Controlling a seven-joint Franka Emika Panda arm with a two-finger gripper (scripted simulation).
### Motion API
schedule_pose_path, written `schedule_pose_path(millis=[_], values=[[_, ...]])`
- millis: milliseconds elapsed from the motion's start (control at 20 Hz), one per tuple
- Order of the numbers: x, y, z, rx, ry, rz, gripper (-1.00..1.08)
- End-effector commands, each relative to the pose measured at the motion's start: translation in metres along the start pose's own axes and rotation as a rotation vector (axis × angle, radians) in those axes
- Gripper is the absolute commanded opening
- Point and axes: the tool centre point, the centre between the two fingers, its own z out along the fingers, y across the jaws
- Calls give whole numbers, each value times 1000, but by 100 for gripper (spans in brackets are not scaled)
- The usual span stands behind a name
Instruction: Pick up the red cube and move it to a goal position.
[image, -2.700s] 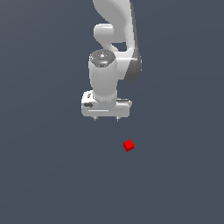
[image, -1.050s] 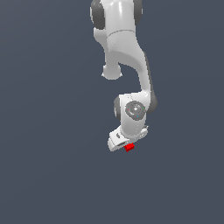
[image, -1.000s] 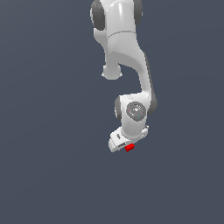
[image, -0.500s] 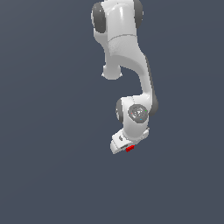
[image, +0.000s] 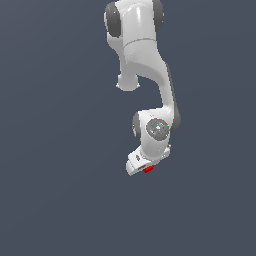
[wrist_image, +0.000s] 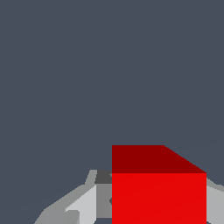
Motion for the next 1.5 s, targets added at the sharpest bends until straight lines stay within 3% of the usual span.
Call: schedule_pose_path(millis=[0,500,1450], values=[[-1,1,-4,-1,1,0,-100],[-22,4,-47,-1,1,0,-100],[-88,18,-196,-1,1,-1,-100]])
